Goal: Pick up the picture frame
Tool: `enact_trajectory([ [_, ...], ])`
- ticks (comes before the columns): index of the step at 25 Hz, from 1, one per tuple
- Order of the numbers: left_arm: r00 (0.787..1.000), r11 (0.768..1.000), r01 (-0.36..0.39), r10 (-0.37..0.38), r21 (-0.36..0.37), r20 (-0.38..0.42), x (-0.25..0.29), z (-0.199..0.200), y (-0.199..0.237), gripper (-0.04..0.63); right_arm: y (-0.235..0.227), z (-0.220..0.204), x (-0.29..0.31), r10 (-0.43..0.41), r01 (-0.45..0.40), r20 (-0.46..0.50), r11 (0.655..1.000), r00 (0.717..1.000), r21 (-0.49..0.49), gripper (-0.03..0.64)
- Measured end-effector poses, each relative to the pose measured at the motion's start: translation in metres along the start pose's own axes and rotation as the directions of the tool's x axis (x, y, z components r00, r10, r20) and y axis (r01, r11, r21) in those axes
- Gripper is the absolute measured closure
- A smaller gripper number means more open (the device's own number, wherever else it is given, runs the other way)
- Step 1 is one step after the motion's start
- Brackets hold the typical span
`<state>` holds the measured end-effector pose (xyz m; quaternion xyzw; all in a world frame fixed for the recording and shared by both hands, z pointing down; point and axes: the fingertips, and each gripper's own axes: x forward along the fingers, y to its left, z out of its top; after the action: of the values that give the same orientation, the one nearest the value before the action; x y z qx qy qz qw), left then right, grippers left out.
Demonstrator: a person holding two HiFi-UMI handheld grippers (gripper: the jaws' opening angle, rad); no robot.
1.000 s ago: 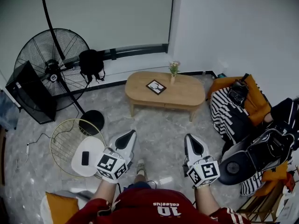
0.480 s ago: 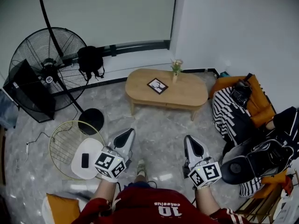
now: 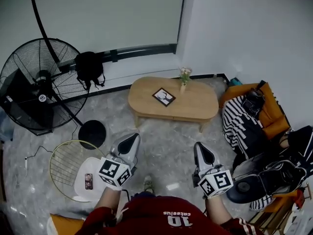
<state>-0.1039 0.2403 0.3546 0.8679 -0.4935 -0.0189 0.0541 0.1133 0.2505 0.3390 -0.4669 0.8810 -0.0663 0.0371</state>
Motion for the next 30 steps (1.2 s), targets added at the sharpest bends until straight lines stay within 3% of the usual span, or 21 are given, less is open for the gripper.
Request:
enact_trajectory([
  [11, 0.999, 0.999, 0.036, -0.035, -0.016, 0.003, 0.064, 0.014, 0.092, 0.597, -0.013, 0.017, 0.109, -0.022, 0.023, 0.014, 1.000, 1.000, -0.013, 0.614],
  [22, 0.996, 0.995, 0.091, -0.091, -0.034, -0.005, 0.117, 0.011, 0.127, 0.597, -0.035, 0.012, 0.156, -0.066, 0.066, -0.003, 0.998, 0.998, -0.008, 0.614],
  [30, 0.997, 0.997, 0.071, -0.072, -0.043, -0.039, 0.159, 0.007, 0.146, 0.597, -0.068, 0.013, 0.191, -0.049, 0.049, -0.020, 0.999, 0.999, 0.022, 0.614],
])
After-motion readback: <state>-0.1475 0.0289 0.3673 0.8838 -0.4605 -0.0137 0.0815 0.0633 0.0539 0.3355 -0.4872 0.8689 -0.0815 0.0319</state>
